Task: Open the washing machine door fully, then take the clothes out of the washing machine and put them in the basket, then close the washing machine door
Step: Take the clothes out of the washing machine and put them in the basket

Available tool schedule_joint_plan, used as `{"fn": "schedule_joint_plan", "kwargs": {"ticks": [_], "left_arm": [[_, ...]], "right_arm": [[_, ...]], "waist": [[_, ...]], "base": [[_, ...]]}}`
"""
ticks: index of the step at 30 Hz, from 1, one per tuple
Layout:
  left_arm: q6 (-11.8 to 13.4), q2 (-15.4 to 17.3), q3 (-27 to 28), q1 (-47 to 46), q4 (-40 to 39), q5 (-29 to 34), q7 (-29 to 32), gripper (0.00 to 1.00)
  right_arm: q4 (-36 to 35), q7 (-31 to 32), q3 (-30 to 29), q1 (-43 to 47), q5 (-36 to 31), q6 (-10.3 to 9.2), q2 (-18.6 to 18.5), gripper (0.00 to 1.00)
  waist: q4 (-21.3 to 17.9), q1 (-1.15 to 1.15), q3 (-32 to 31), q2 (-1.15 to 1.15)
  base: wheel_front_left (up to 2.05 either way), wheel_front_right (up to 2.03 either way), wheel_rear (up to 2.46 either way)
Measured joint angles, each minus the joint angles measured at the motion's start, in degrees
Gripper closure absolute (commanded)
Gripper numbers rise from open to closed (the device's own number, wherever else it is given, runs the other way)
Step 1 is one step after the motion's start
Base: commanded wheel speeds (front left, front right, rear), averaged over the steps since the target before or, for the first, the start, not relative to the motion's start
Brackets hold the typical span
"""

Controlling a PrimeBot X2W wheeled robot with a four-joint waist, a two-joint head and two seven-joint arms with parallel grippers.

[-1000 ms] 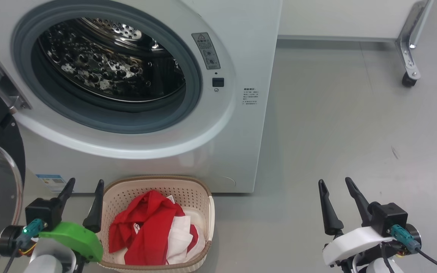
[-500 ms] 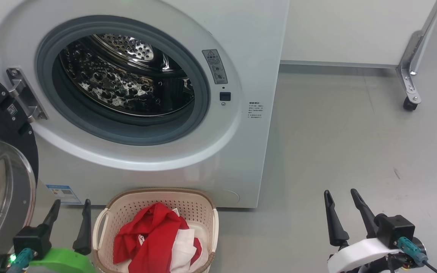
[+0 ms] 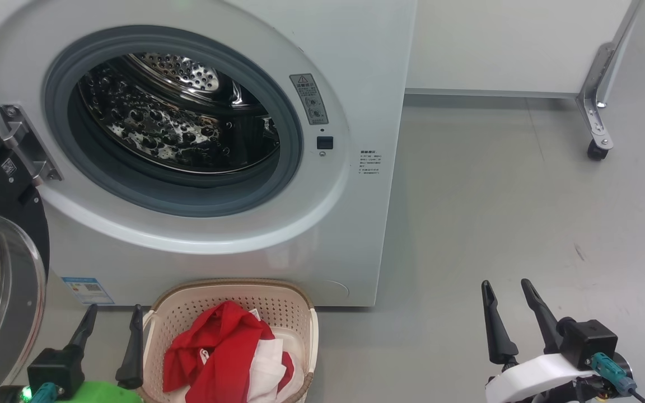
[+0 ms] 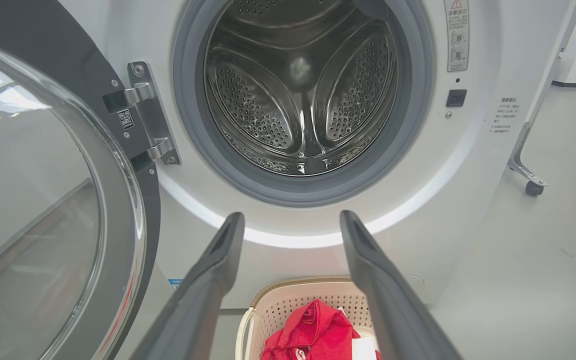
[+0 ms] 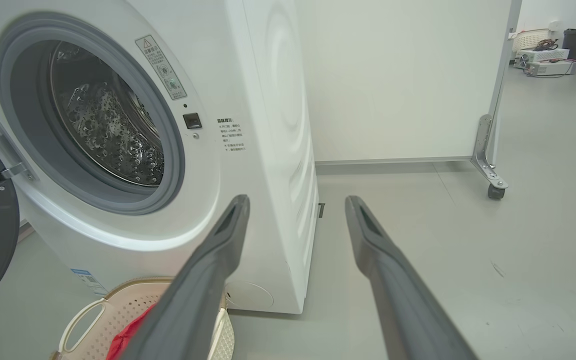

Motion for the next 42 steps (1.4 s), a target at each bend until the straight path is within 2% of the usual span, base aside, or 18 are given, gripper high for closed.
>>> {"fn": "schedule_joint_plan", "kwargs": {"ticks": [25, 42], "left_arm": [[-0.16, -1.66, 1.35, 2.34, -3.5, 3.79, 0.0, 0.0], [-1.59, -2.99, 2.37, 3.02, -4.06, 4.81, 0.0, 0.0]], "right_arm": [[-0.57, 0.0, -0.91, 0.65, -0.42, 0.35, 0.41, 0.0], [-0.56, 0.0, -1.24, 0.7, -0.59, 0.64, 0.51, 0.0]], "waist": [[-0.18, 0.0, 0.57, 0.0], [-0.08, 0.0, 0.28, 0.0]], "base": [[0.0, 0.0, 0.0], [0.0, 0.0, 0.0]]}}
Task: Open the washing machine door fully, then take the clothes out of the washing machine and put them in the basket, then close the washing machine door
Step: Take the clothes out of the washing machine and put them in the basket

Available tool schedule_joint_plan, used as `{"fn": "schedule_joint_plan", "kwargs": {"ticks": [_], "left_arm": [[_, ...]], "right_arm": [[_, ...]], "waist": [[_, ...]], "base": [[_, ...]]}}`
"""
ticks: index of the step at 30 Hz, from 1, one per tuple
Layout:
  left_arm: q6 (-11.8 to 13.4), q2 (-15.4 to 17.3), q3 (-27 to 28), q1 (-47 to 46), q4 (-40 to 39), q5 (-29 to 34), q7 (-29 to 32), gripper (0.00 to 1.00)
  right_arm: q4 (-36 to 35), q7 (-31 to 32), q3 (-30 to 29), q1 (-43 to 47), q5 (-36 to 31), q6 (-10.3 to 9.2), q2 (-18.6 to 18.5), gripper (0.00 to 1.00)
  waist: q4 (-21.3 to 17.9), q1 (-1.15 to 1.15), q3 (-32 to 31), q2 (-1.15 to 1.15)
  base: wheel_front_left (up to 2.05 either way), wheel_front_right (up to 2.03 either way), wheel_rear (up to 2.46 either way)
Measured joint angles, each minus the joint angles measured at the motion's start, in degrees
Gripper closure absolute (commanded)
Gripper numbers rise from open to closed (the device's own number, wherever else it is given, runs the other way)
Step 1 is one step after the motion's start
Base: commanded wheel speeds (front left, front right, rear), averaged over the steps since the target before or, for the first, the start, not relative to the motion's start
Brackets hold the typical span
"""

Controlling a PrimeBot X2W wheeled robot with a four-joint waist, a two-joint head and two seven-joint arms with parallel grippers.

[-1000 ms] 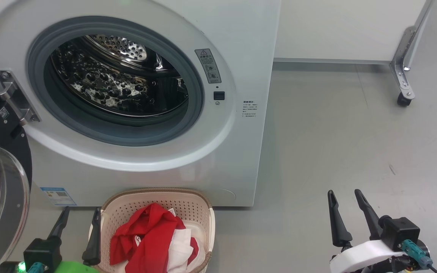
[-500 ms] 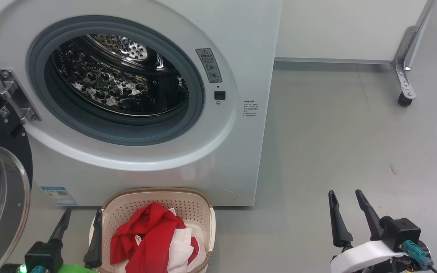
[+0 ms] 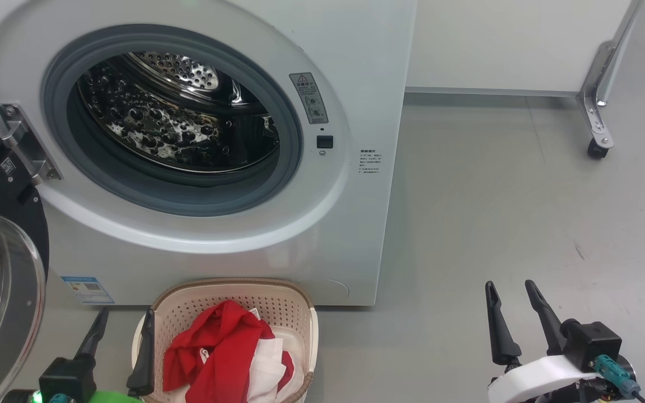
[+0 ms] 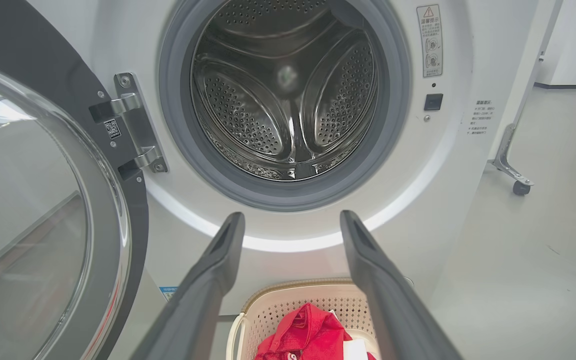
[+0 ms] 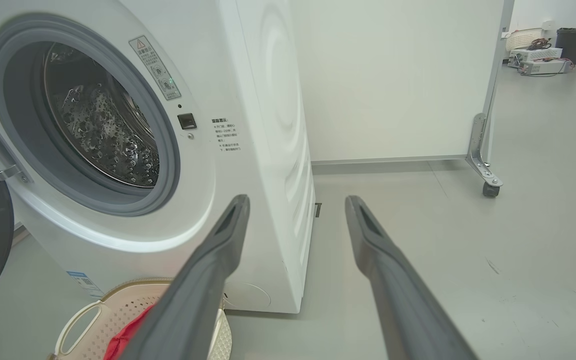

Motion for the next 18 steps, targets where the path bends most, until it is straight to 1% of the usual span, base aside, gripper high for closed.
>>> {"fn": "schedule_joint_plan", "kwargs": {"ticks": [8, 11, 18], "left_arm": [[-0.52, -0.4, 0.46, 0.24, 0.04, 0.09, 0.0, 0.0], [-0.43, -0.78, 1.43, 0.52, 0.42, 0.03, 0.0, 0.0], [-0.45, -1.02, 1.66, 0.82, 0.55, 0.08, 0.0, 0.0]], "right_arm": [[0.04, 0.0, -0.14, 0.01, 0.0, 0.2, 0.1, 0.0], [0.05, 0.0, -0.27, 0.01, 0.0, 0.2, 0.11, 0.0], [0.34, 0.0, -0.29, 0.02, -0.24, 0.22, 0.12, 0.0]], "waist": [[-0.08, 0.0, 0.01, 0.0], [-0.07, 0.0, 0.02, 0.0], [0.1, 0.0, 0.01, 0.0]], "base": [[0.0, 0.0, 0.0], [-0.06, 0.06, 0.0], [-0.27, 0.27, 0.0]]}}
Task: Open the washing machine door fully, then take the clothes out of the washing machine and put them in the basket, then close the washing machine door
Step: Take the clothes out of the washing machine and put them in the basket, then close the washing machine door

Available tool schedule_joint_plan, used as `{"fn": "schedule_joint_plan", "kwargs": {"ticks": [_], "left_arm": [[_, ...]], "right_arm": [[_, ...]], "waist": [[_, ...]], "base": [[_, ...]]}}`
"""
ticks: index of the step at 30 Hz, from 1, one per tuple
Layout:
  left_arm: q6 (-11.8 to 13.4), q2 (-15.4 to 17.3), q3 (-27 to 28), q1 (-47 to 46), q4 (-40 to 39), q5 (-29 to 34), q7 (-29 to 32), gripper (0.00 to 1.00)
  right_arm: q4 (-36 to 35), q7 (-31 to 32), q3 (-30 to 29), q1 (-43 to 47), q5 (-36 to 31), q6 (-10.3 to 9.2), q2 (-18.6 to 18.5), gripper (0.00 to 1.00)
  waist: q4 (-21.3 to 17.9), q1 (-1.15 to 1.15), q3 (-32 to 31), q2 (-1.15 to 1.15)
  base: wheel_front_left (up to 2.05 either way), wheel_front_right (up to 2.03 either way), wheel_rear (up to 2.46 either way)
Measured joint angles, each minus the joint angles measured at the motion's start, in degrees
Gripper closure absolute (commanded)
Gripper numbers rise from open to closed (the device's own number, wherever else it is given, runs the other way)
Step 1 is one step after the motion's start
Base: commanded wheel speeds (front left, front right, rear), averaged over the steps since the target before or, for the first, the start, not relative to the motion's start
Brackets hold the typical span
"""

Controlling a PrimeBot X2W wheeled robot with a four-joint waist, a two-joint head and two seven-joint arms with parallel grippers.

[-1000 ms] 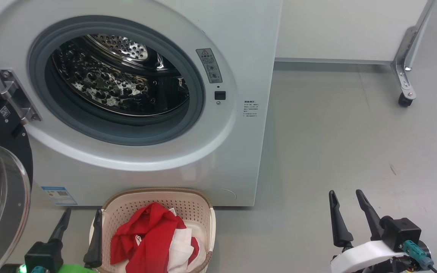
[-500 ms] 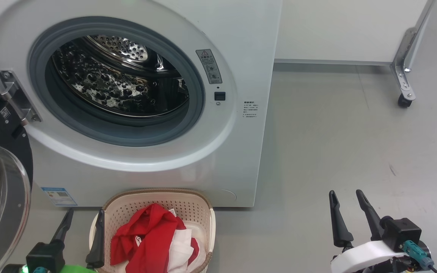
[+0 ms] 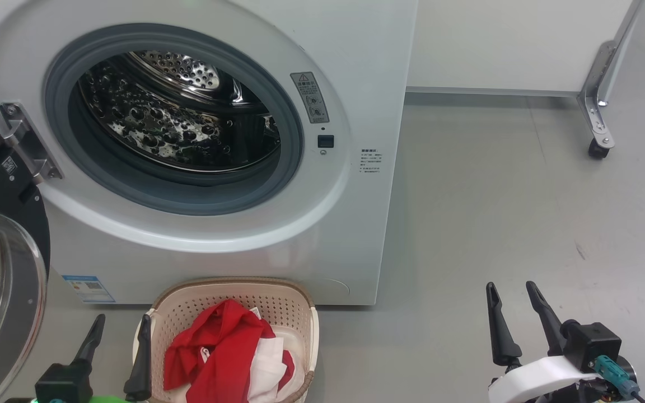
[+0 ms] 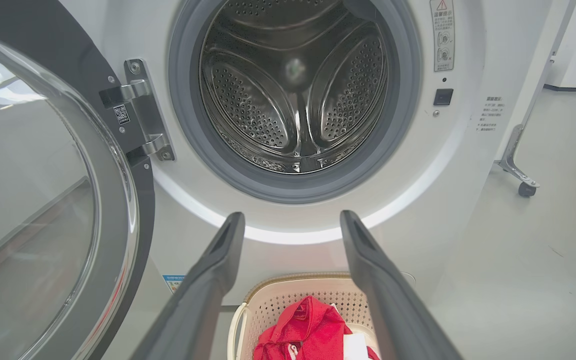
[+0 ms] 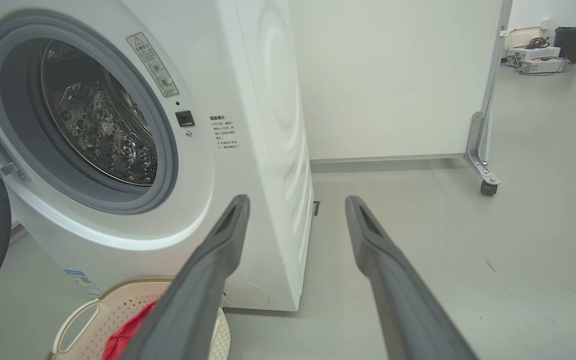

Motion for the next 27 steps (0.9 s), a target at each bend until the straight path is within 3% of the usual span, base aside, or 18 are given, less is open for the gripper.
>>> {"fn": "schedule_joint_plan", "kwargs": {"ticks": [27], "left_arm": [[-0.6, -0.79, 1.29, -0.02, -0.12, 3.04, 0.0, 0.0]], "right_arm": [[0.53, 0.0, 0.01, 0.0, -0.25, 0.49, 0.08, 0.0]], "waist": [[-0.05, 0.0, 0.15, 0.0]], "base": [[-0.9, 0.9, 0.0]]}}
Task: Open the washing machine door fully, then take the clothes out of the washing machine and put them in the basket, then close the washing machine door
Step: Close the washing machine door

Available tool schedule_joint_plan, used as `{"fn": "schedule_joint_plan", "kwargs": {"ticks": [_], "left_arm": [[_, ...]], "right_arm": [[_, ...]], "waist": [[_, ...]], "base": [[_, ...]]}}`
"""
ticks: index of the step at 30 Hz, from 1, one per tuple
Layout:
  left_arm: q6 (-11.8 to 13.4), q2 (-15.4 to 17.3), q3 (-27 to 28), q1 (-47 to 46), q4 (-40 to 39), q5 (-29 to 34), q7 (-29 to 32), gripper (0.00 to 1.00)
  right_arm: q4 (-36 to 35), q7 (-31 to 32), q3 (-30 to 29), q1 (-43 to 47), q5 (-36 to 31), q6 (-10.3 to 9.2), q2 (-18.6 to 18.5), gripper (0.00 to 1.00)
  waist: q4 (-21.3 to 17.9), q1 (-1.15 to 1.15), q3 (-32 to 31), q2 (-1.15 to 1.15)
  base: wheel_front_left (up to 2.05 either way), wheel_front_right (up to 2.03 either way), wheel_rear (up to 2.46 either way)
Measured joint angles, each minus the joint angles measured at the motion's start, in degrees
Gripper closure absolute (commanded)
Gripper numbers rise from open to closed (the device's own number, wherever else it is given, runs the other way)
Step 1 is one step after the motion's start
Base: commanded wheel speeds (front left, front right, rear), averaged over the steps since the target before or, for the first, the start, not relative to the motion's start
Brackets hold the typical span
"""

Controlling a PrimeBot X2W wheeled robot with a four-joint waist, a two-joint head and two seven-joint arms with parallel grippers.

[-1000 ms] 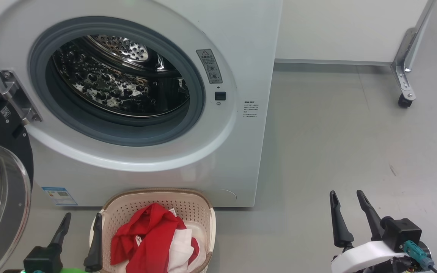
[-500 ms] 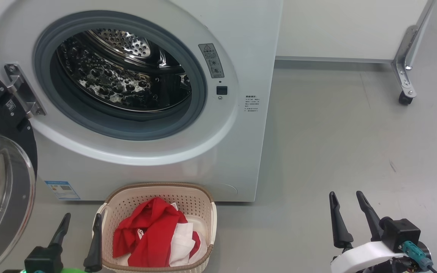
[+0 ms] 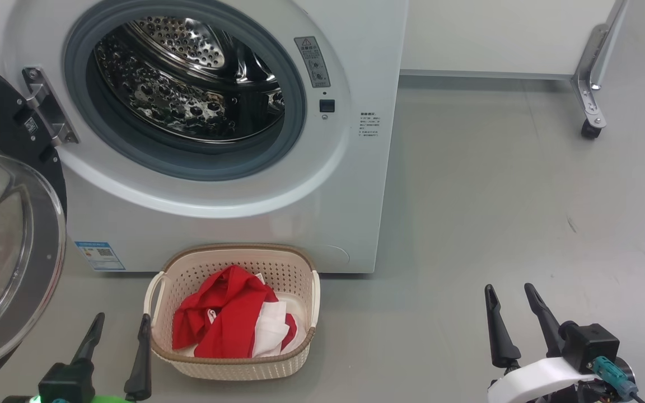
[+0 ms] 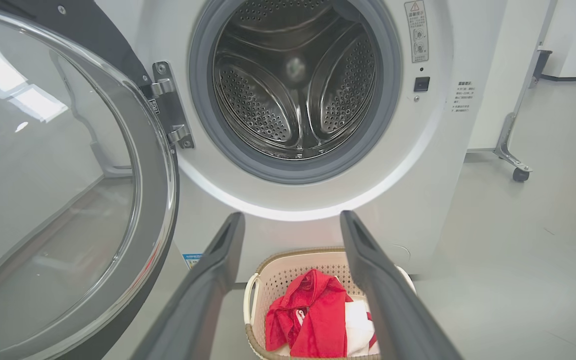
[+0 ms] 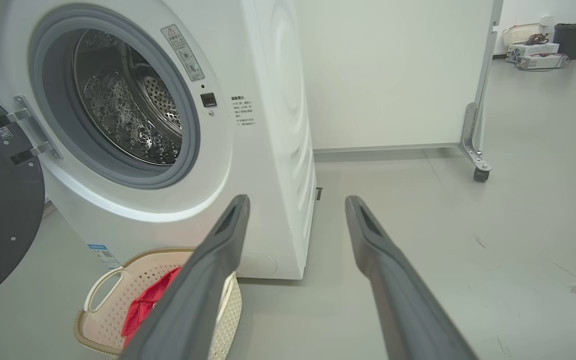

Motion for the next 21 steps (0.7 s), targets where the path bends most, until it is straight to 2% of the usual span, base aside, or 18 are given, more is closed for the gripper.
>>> {"fn": "schedule_joint_plan", "kwargs": {"ticks": [11, 21], "left_arm": [[-0.05, -0.1, 0.0, 0.01, 0.08, 0.53, 0.0, 0.0], [-0.07, -0.6, 0.26, 0.01, 0.07, 0.93, 0.0, 0.0]], "right_arm": [[0.34, 0.0, 0.01, 0.0, 0.0, 0.02, 0.02, 0.0], [0.45, 0.0, -0.09, 0.0, 0.0, 0.09, 0.04, 0.0]], "waist": [[-0.06, 0.0, -0.29, 0.0], [0.12, 0.0, -0.32, 0.0]], "base": [[-0.92, 0.92, 0.0], [-0.49, 0.49, 0.0]]}}
